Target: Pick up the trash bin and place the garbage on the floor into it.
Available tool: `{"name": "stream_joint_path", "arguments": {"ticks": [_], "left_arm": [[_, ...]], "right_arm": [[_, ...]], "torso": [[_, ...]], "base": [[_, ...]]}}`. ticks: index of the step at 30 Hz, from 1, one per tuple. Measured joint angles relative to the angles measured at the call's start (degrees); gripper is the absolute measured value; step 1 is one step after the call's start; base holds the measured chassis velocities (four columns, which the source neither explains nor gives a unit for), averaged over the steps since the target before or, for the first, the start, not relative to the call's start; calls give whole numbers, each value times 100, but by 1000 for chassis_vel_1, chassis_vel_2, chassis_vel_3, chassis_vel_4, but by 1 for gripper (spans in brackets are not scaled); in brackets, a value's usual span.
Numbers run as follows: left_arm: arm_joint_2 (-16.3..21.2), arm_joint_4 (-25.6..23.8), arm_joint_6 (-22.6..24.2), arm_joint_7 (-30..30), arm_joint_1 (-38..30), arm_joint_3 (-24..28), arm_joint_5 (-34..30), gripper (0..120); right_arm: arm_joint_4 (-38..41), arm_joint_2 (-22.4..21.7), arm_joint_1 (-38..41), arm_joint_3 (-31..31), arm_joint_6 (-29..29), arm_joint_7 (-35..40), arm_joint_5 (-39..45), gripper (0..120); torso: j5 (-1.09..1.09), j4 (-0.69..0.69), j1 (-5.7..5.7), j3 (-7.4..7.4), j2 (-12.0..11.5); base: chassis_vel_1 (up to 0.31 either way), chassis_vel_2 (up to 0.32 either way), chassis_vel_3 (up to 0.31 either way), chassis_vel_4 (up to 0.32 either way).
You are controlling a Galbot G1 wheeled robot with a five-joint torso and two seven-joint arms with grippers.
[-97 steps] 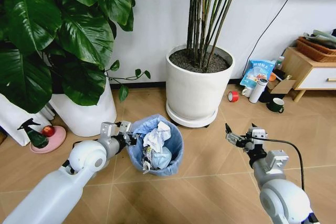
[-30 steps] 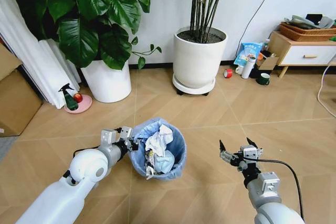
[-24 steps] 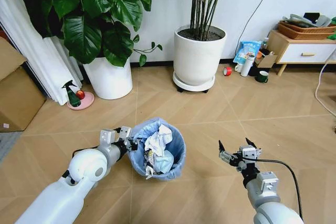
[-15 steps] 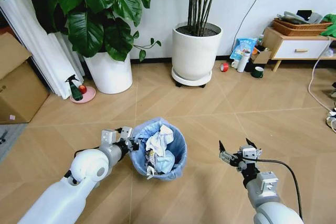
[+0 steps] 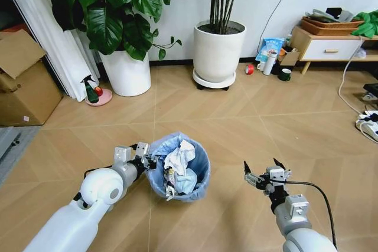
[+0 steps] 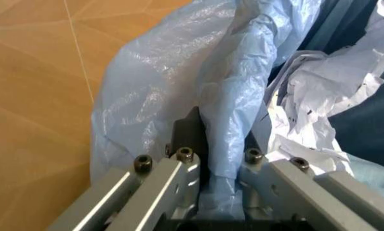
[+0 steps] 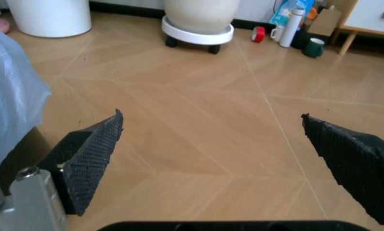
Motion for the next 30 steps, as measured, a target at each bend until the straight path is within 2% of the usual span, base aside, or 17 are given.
{"name": "stream_joint_path", "arguments": {"ticks": [19,30], "left_arm": [[-197,-23,-43,1,207,-95,229,2],[-118,-6,-56,11,243,-108,245,2]], "right_arm": [[-303,-211,-37,-18,245,62,254,100],[-383,-198,-23,-61,239,62,196,100]], "torso": [[2,1,0,0,0],[2,2,0,0,0]], "base": [[162,-154,-151,158],[135,-135,-136,137]]}}
